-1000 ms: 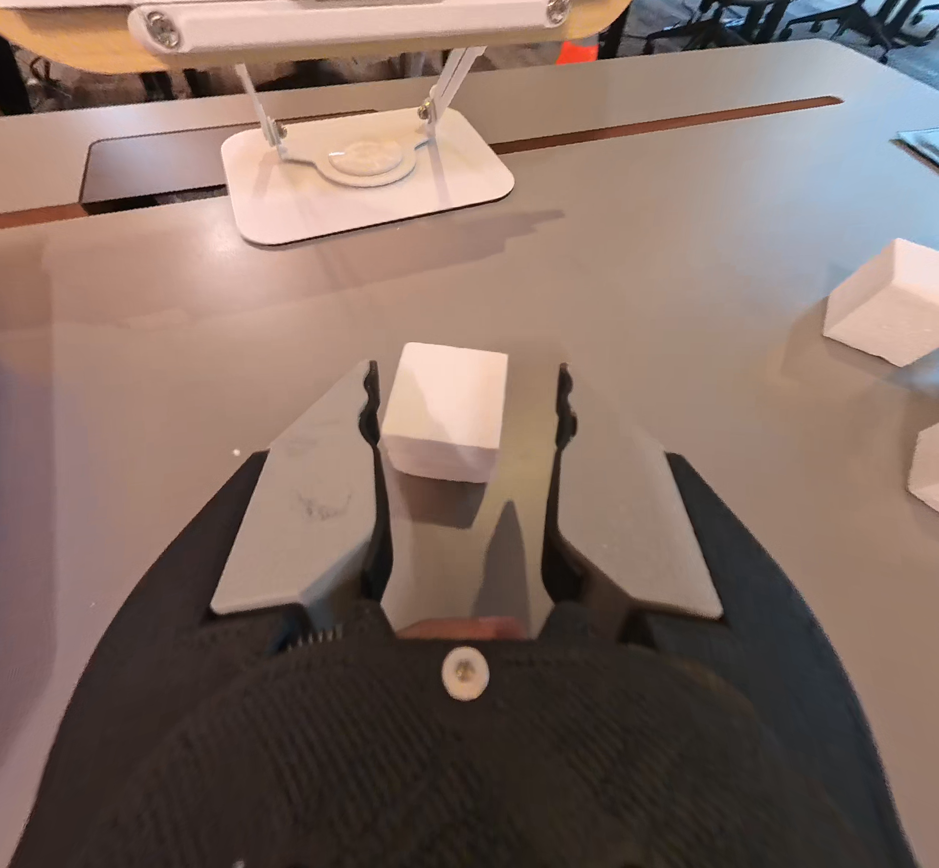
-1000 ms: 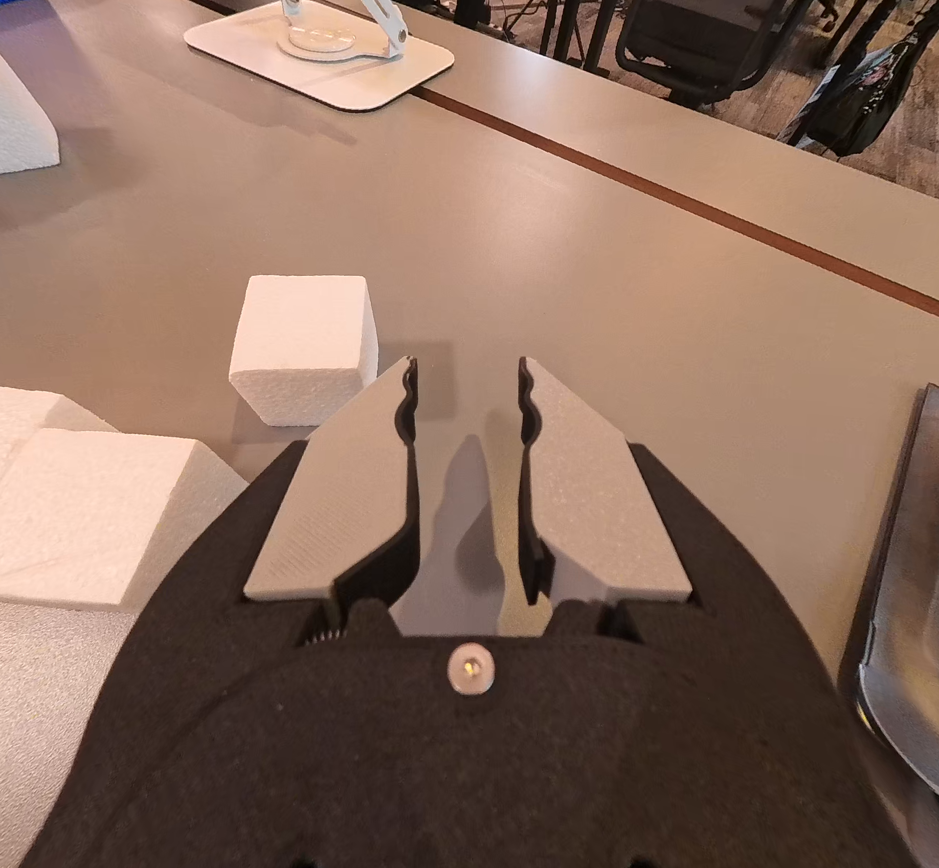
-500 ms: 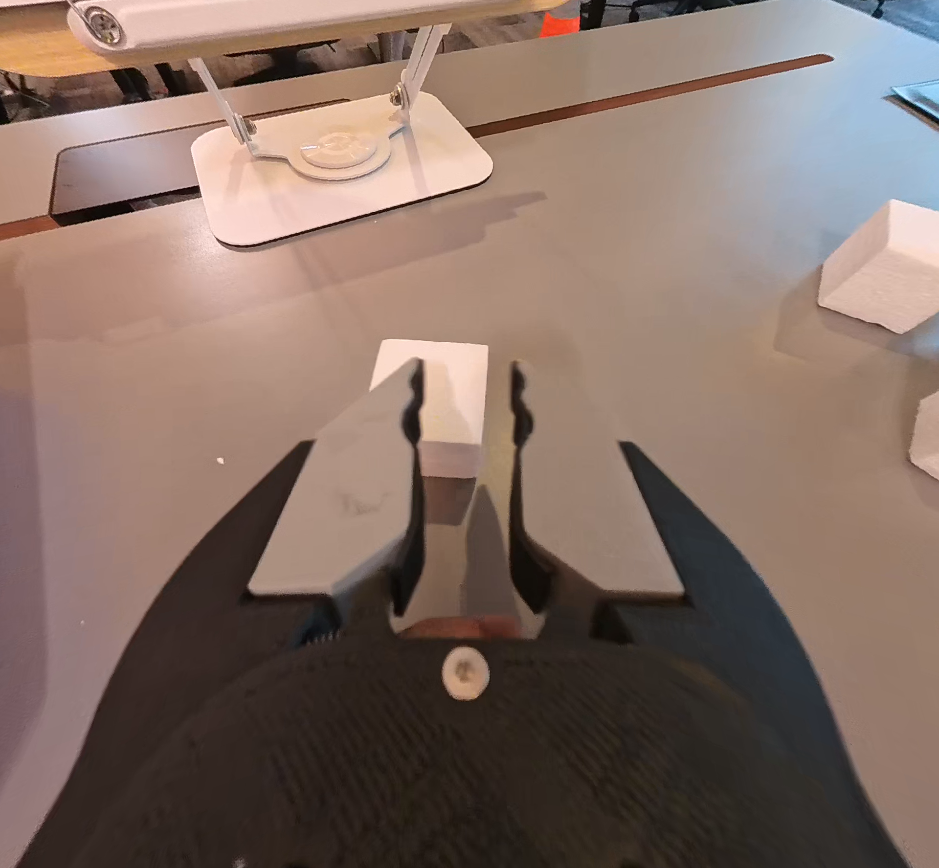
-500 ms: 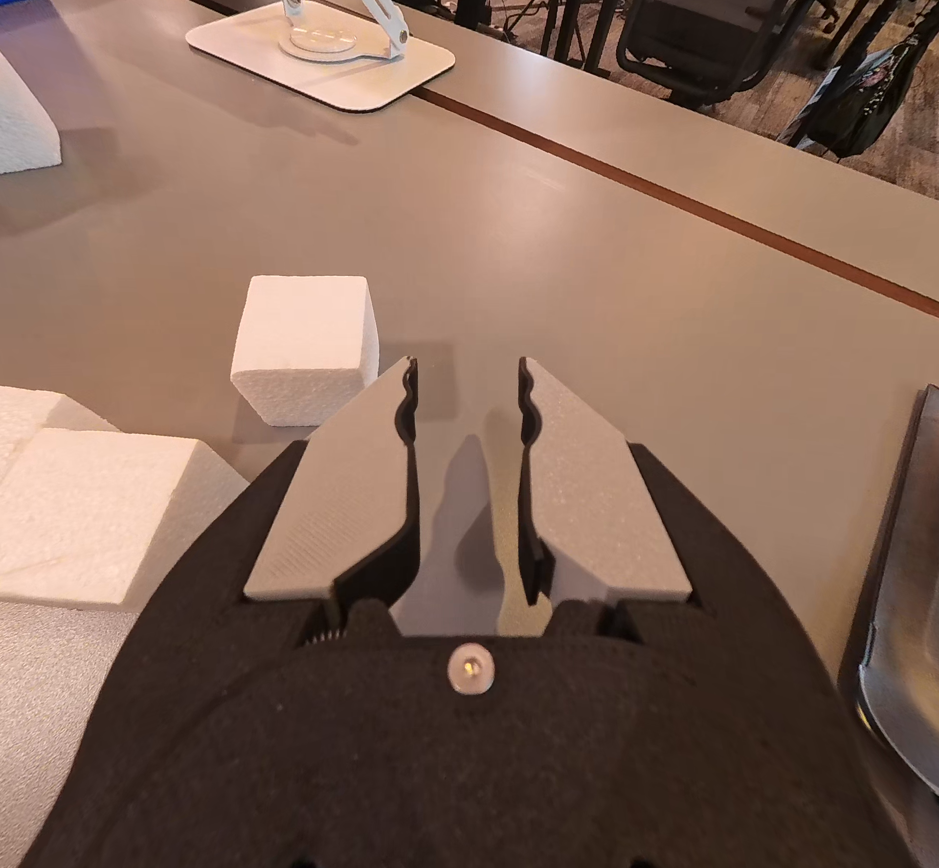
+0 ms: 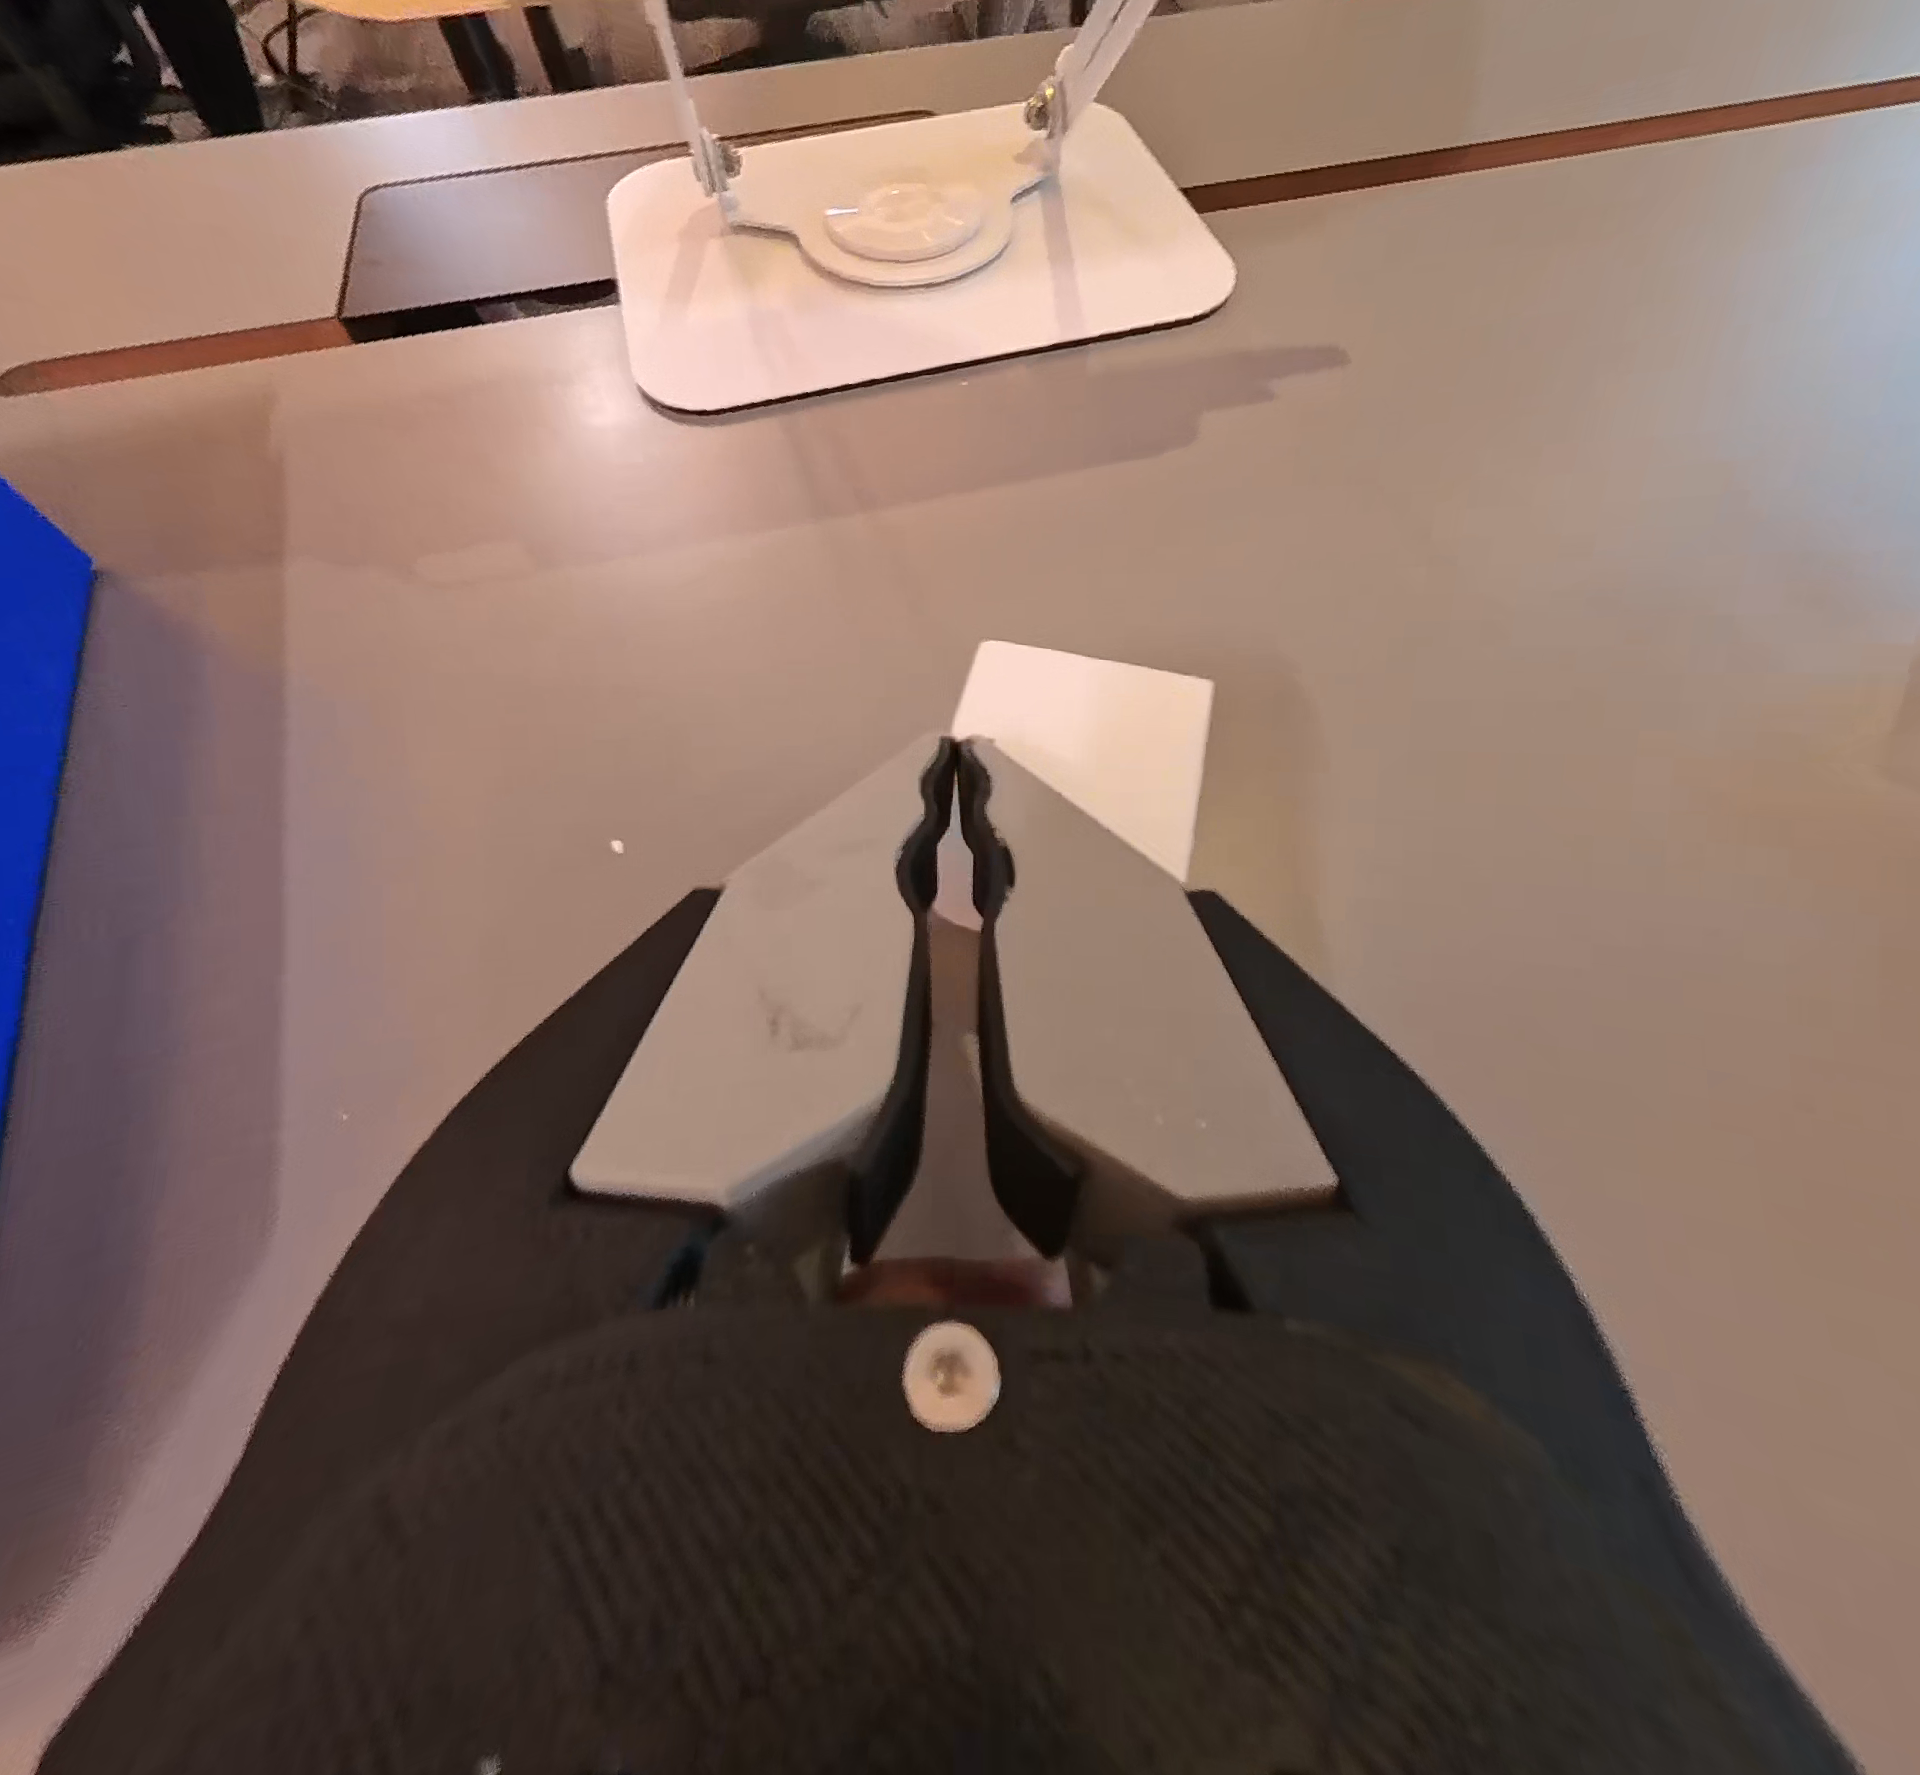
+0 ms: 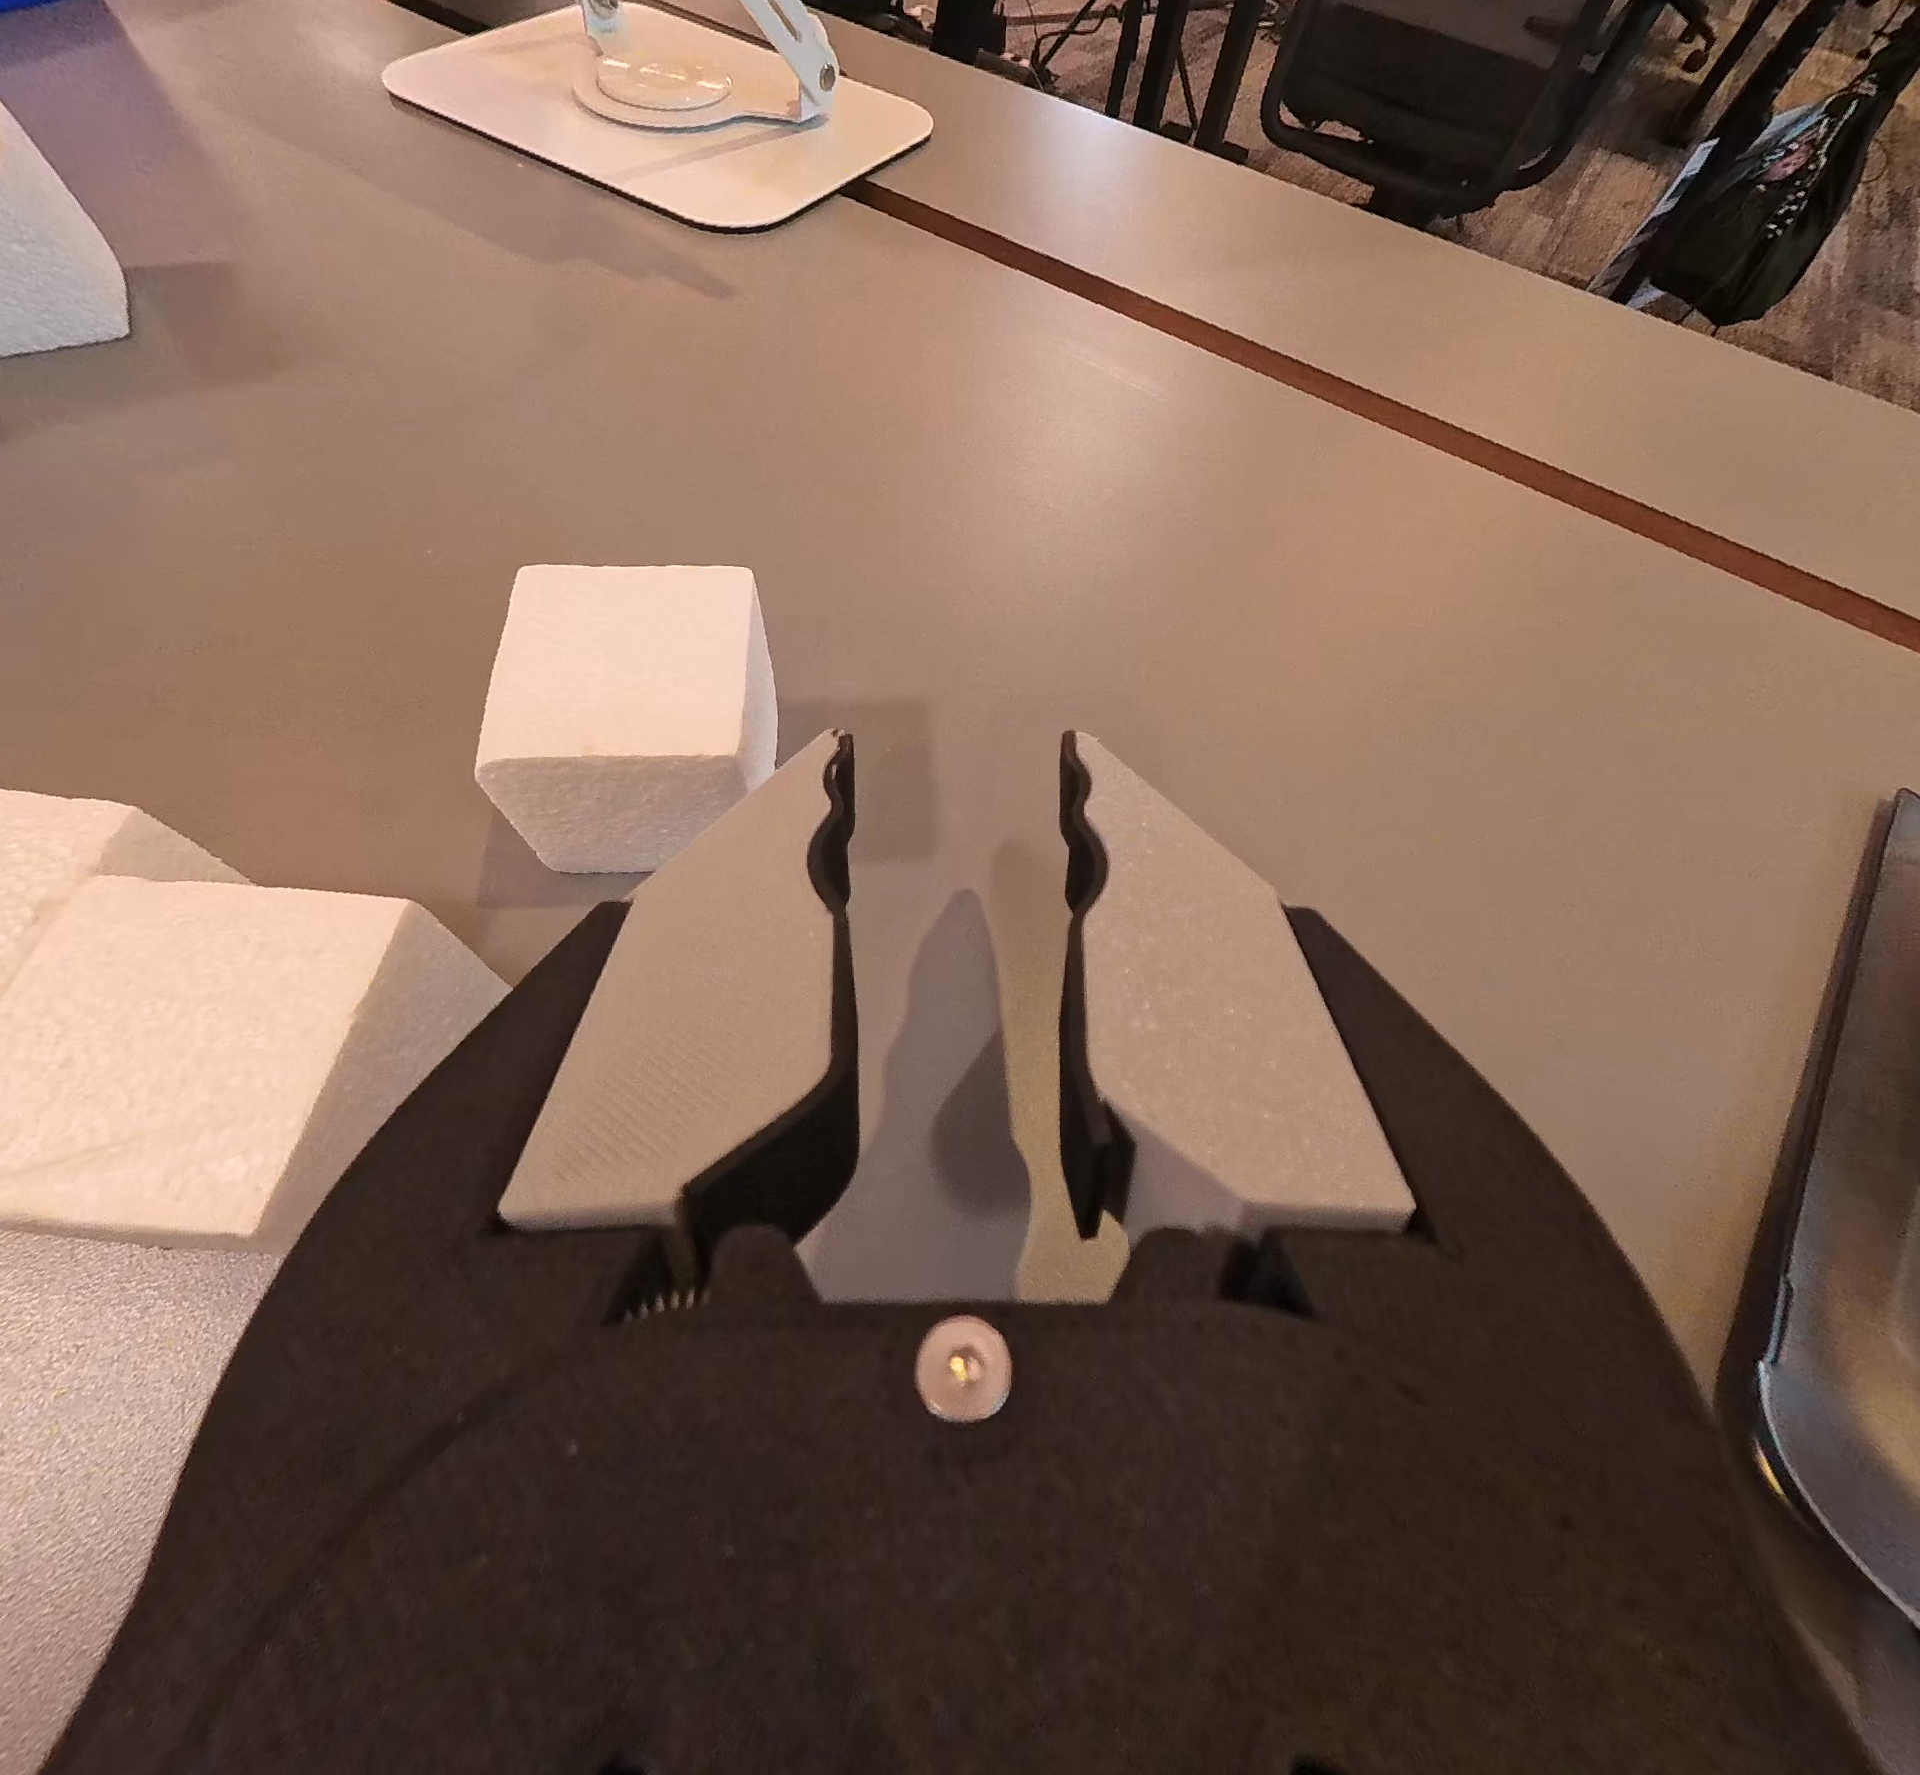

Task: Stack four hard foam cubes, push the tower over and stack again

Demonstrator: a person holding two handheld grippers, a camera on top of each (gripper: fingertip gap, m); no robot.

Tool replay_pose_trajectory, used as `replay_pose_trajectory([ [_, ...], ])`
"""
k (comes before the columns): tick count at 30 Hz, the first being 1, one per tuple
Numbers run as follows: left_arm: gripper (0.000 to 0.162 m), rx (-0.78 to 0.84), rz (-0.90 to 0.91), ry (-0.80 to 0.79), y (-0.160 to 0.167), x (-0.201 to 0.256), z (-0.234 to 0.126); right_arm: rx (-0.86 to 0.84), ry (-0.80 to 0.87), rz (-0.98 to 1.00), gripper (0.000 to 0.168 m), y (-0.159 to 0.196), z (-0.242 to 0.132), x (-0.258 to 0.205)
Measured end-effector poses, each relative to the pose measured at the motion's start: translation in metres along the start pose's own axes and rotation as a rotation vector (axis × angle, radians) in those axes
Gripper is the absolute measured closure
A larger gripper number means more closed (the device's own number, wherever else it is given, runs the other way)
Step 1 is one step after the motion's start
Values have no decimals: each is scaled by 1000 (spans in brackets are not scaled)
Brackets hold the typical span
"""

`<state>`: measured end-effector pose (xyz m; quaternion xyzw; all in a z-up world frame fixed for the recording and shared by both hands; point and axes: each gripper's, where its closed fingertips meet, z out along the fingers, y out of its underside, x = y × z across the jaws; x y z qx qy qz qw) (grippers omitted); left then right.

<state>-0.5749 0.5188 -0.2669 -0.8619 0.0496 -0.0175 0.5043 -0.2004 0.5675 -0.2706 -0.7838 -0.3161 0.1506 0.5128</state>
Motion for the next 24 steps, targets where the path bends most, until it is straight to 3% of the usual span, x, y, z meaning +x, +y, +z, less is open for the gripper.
replay_pose_trajectory([
  [10,161,-8,-74,-20,5,-22,3,7,-3,-4,132,-2,-2,-2],
  [24,150,38,-3,57,-7,5,-1,1,-5,-5,131,0,-1,-3],
])
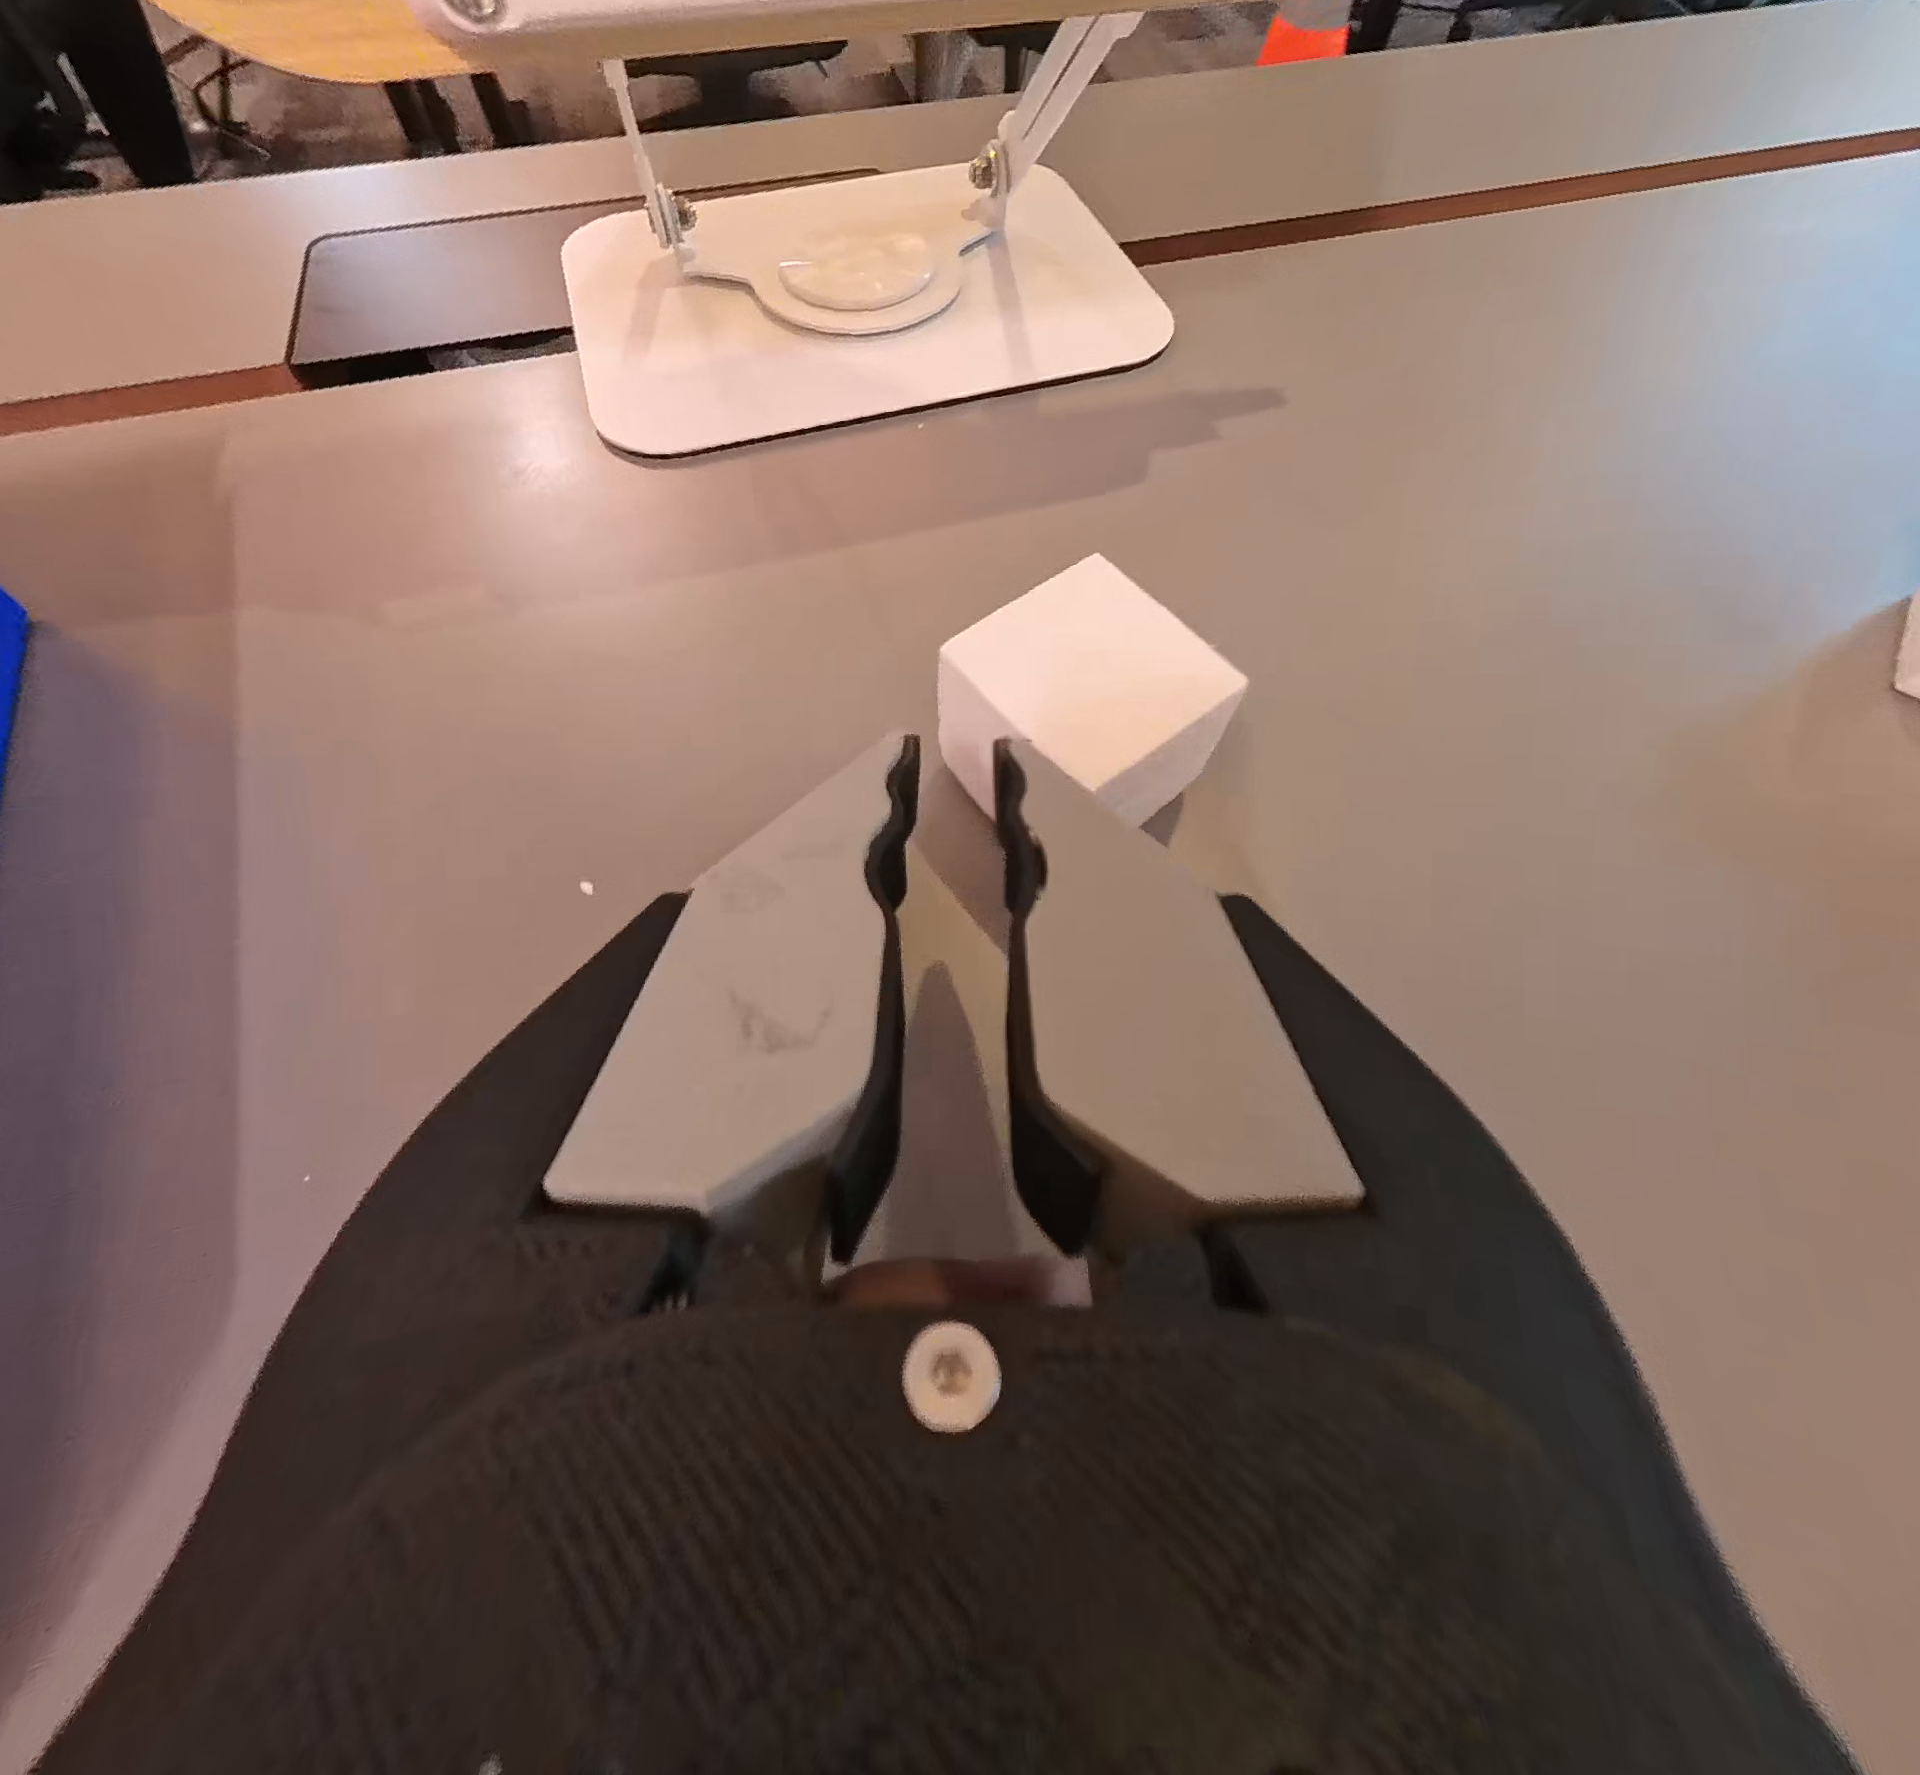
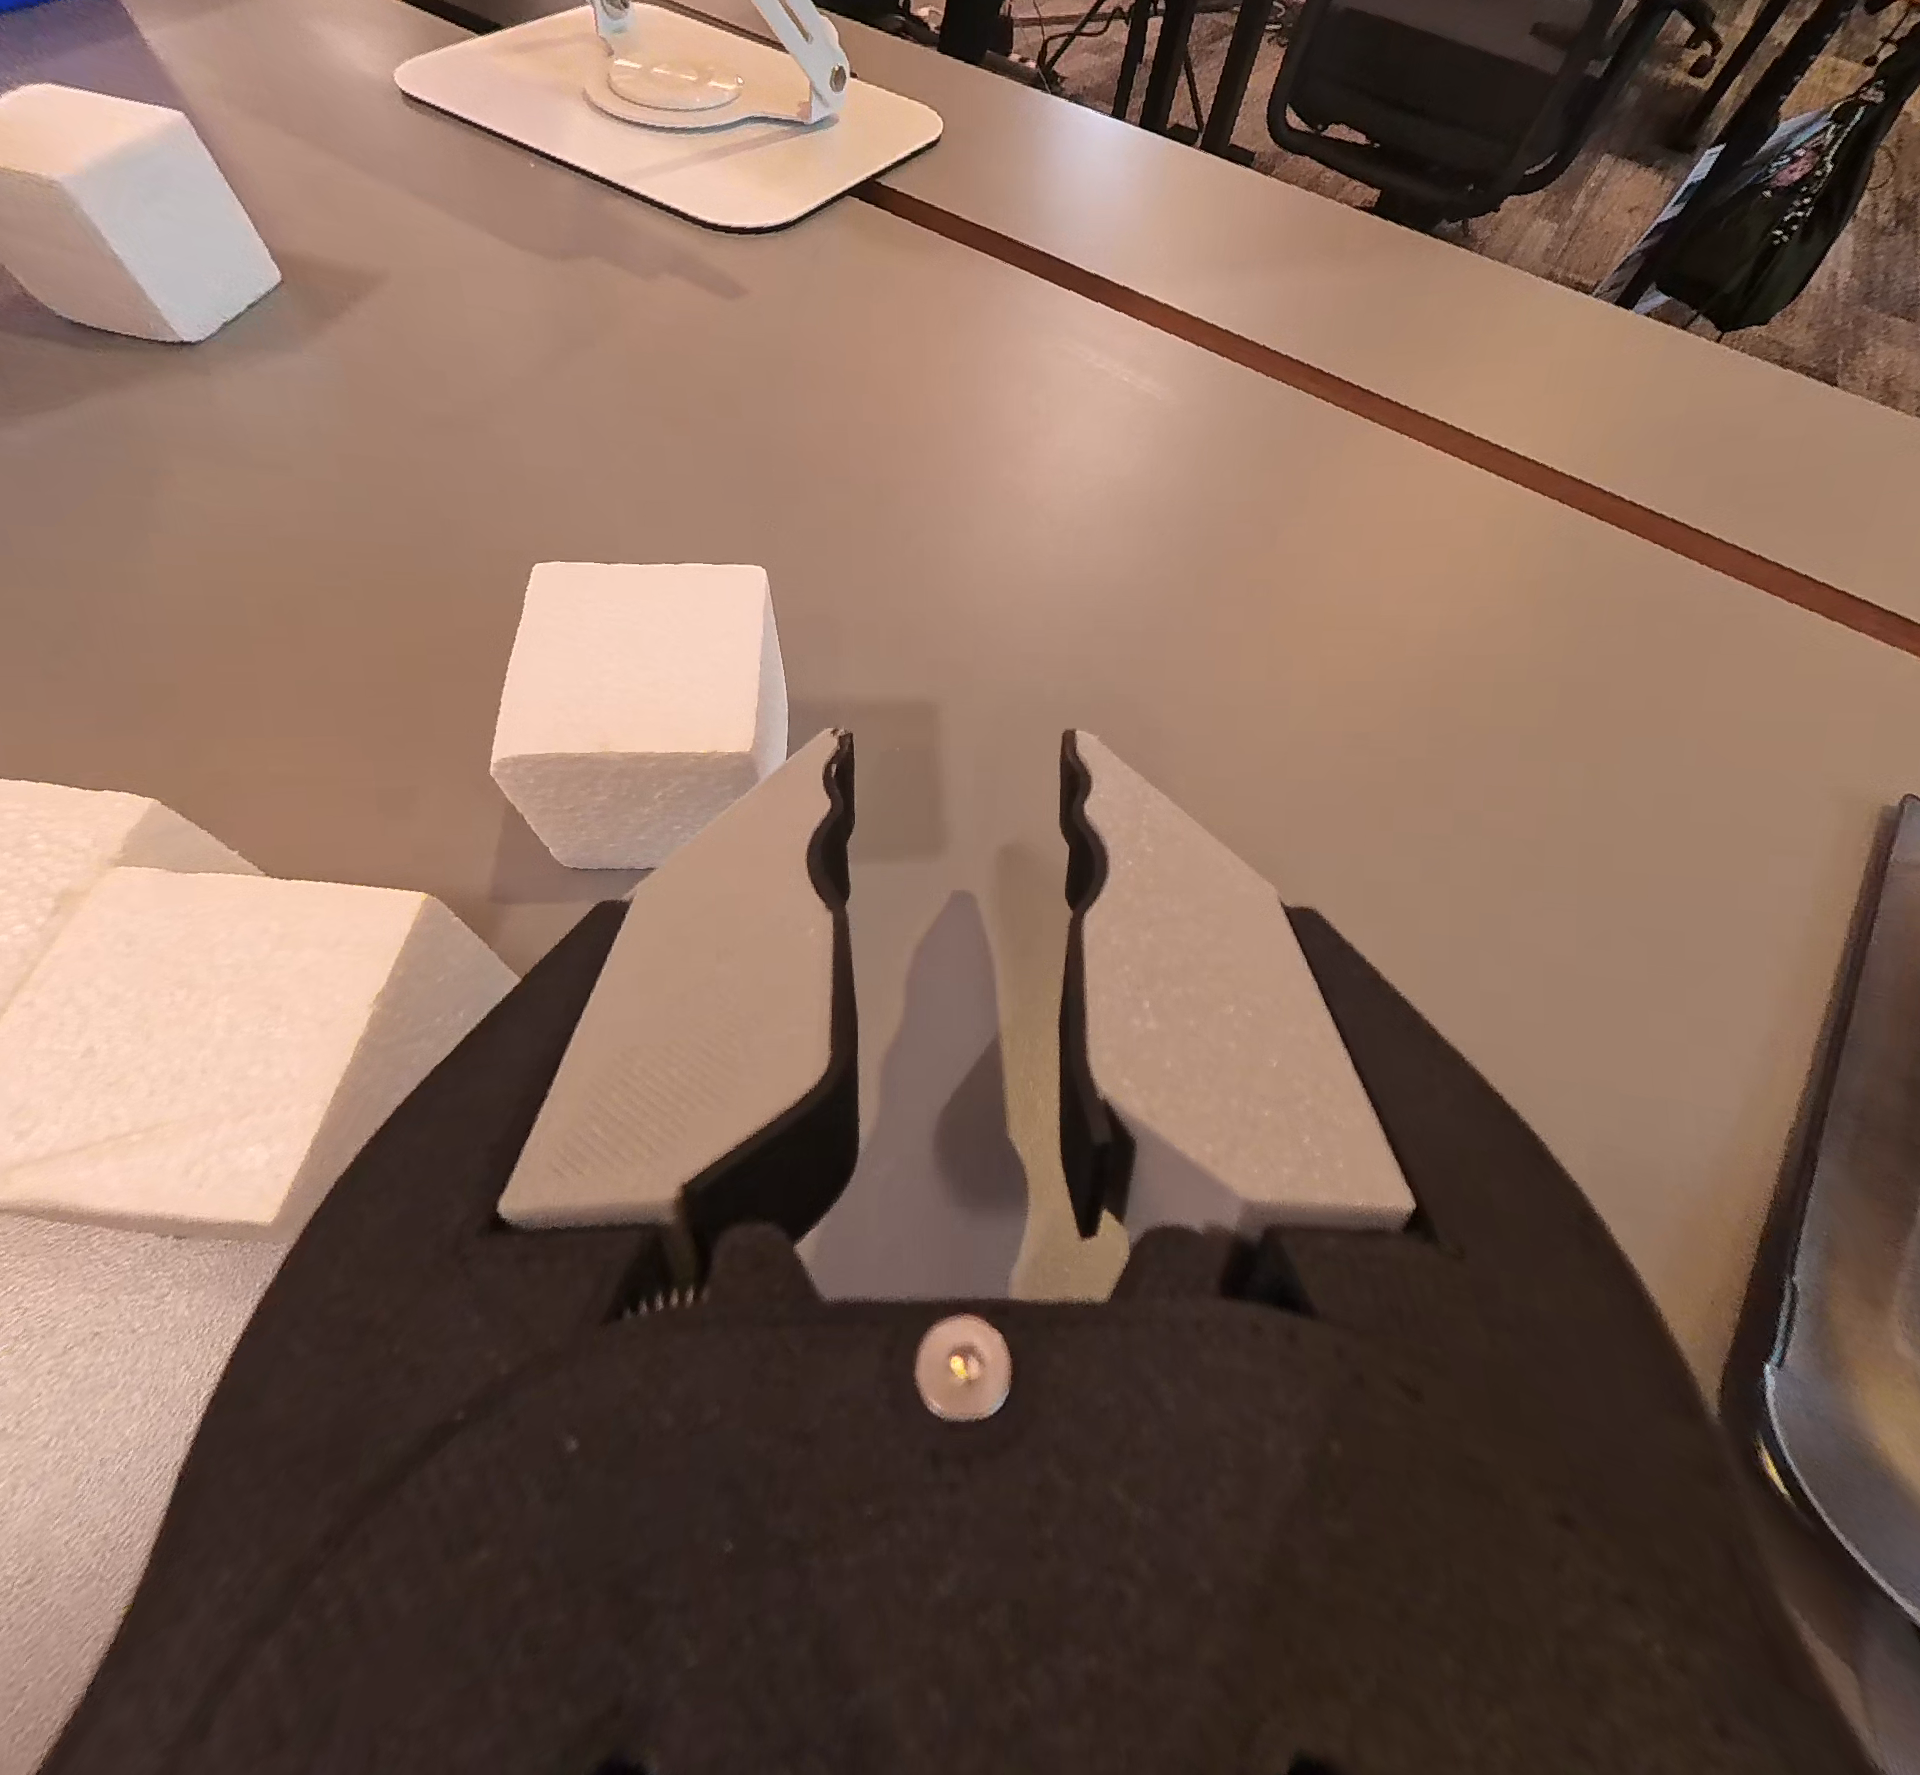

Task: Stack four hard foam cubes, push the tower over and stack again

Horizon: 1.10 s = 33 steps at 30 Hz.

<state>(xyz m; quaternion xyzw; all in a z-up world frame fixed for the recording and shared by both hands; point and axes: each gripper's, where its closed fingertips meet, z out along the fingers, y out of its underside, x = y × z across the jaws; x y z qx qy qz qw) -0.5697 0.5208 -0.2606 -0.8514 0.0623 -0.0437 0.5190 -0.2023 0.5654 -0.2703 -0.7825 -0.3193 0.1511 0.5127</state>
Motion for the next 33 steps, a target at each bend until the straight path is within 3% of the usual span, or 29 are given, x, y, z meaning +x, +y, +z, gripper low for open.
replay_pose_trajectory([
  [4,134,1,10,36,0,8,1,-3,0,-2,131,1,0,0],
  [5,123,1,10,49,0,10,1,-3,0,-2,131,1,0,0],
  [7,81,15,-13,94,-3,16,1,-1,0,-2,131,0,0,0],
  [8,73,25,-28,134,-4,21,0,0,0,-1,131,0,0,0],
  [11,70,58,-77,250,-9,35,-3,0,-1,-1,131,0,0,-1],
  [15,64,50,-123,289,-7,36,-1,-1,-2,-3,131,0,0,-1],
  [24,68,-51,96,110,10,41,28,-14,-9,-20,131,2,3,-6],
  [33,71,-92,97,83,14,35,40,-18,-13,-17,131,3,4,-6],
])
